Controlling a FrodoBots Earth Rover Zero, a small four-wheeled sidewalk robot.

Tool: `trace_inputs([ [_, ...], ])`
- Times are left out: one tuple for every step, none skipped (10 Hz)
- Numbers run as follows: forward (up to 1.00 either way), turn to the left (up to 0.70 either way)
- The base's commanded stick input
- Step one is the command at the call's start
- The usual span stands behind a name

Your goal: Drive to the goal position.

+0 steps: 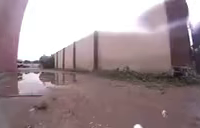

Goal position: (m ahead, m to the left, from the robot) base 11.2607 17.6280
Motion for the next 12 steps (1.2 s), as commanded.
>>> trace_inputs([
  [0.7, 0.01],
  [0.7, 0.01],
  [0.7, 0.01],
  [0.7, 0.01],
  [0.7, 0.01],
  [0.7, 0.01],
  [0.7, 0.01],
  [0.7, 0.01],
  [0.7, 0.01],
  [0.7, 0.01],
  [0.7, 0.01],
  [0.7, 0.01],
])
